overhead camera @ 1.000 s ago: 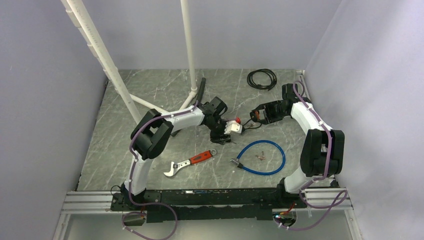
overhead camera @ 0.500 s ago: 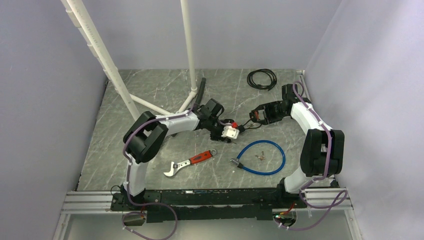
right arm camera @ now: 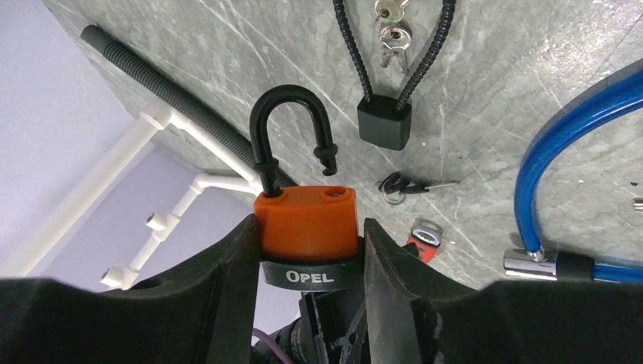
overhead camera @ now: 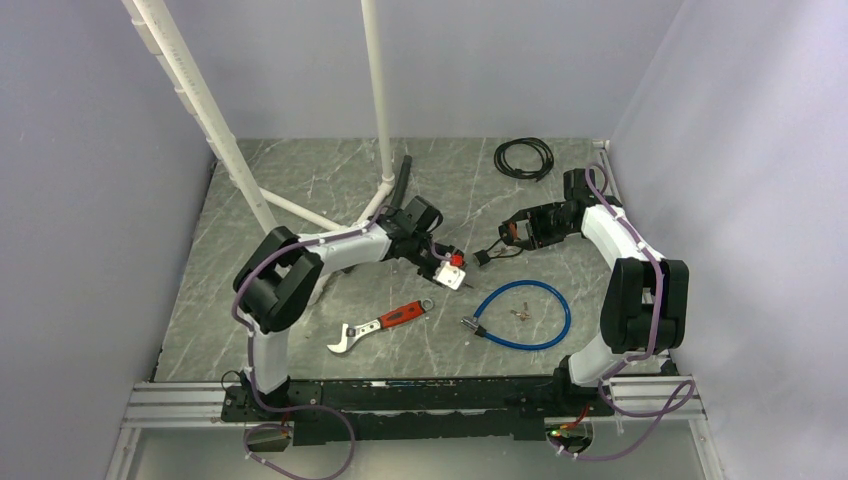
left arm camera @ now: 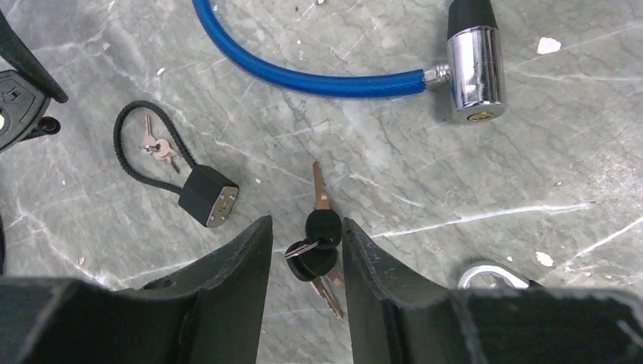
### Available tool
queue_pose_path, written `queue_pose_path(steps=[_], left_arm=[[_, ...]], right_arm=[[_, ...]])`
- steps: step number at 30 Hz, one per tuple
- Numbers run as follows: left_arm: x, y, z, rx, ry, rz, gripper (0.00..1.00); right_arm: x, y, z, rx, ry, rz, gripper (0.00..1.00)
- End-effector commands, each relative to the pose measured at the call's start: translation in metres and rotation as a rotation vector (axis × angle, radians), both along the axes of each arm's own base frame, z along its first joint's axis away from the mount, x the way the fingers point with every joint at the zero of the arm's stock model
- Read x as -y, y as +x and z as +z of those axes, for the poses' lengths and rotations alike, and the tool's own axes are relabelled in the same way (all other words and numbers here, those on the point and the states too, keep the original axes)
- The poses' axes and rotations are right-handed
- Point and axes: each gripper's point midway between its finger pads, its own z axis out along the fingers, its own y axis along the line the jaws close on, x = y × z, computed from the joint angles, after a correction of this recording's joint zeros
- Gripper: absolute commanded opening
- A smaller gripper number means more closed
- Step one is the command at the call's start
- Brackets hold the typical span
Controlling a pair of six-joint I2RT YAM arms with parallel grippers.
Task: Lock with the key
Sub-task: Pick up the key from the center of the board.
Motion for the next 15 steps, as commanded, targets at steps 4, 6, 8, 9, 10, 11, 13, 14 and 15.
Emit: queue_pose_path(steps=[4, 6, 8, 9, 10, 11, 13, 14, 15], left_arm=[[0.006, 0.006, -0.008, -0.015, 0.038, -0.073, 0.45], [0.005, 0.008, -0.015, -0.034, 0.061, -0.073, 0.45], [0.004, 0.009, -0.022, -0.045, 0.084, -0.085, 0.45], [0.003, 0.010, -0.025, -0.051, 0.093, -0.087, 0.45], [0.001, 0.010, -0.028, -0.057, 0.105, -0.091, 0.45], [-0.001, 0.011, -0.036, -0.073, 0.130, -0.088, 0.45], [-0.005, 0.012, -0.042, -0.105, 0.161, -0.083, 0.44], [-0.007, 0.013, -0.046, -0.118, 0.177, -0.085, 0.44], [-0.008, 0.014, -0.048, -0.123, 0.184, -0.087, 0.44]], right_arm=[[-0.001, 0.006, 0.010, 0.044, 0.033, -0.003, 0.00], [-0.001, 0.006, 0.010, 0.042, 0.035, -0.005, 0.00], [0.000, 0.007, 0.009, 0.037, 0.034, -0.008, 0.00], [0.000, 0.007, 0.008, 0.034, 0.034, -0.010, 0.00], [0.001, 0.007, 0.009, 0.036, 0.036, -0.011, 0.00], [0.001, 0.007, 0.008, 0.033, 0.037, -0.014, 0.00], [0.002, 0.008, 0.009, 0.036, 0.038, -0.015, 0.00], [0.002, 0.008, 0.009, 0.033, 0.037, -0.016, 0.00], [0.003, 0.008, 0.008, 0.033, 0.037, -0.018, 0.00]])
